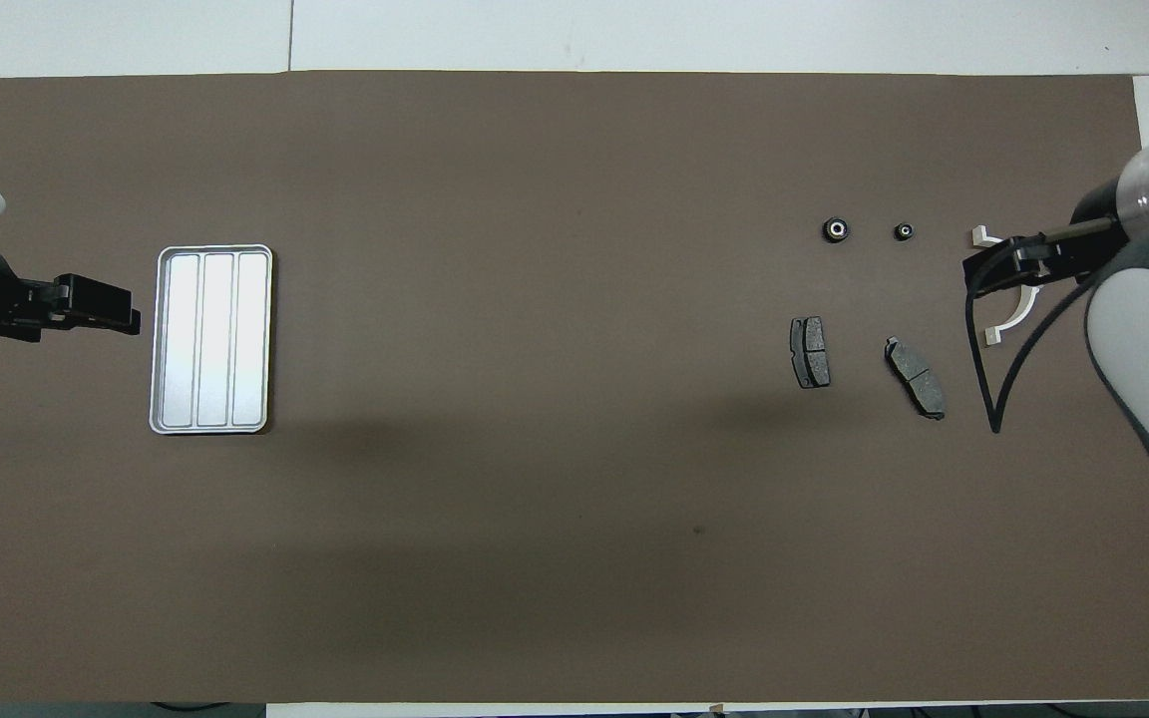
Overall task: Pick bearing gear from pile to tray
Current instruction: 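Reach the right gripper to a small black bearing gear and grasp it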
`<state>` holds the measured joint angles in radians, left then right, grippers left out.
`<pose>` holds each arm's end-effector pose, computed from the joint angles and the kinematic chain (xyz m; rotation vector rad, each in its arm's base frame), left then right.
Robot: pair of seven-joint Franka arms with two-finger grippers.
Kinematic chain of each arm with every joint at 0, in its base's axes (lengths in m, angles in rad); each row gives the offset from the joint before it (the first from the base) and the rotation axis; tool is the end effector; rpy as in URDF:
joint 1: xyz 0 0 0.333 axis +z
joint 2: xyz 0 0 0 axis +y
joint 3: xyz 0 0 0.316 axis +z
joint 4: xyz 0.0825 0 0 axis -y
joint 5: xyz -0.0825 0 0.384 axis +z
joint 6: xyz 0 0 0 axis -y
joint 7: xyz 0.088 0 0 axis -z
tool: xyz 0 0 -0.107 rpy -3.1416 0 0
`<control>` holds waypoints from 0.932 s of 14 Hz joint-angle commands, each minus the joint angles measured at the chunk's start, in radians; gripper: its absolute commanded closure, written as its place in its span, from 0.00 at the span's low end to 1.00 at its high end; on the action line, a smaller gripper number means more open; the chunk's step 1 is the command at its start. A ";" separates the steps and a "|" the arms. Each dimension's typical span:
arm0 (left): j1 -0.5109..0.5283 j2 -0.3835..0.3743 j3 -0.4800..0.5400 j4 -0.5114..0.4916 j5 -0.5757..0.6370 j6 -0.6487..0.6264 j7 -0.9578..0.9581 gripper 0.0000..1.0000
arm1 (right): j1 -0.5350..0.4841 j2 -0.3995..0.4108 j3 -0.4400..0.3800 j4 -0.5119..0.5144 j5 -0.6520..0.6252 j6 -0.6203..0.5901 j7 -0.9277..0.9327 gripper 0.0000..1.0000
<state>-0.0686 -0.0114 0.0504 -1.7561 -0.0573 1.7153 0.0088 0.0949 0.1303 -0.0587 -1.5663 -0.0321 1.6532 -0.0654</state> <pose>0.5560 -0.0153 0.5553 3.0841 -0.0276 -0.0458 0.5971 0.0204 0.5588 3.0976 0.1632 -0.0679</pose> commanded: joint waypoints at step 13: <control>0.006 -0.027 -0.006 -0.030 0.013 0.020 0.010 0.00 | 0.002 0.428 0.007 0.097 -0.006 0.387 0.021 0.00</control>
<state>-0.0686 -0.0114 0.0504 -1.7561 -0.0573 1.7153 0.0088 0.0985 0.5118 -0.0579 -1.4984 -0.0328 2.0169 -0.0634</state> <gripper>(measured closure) 0.000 0.000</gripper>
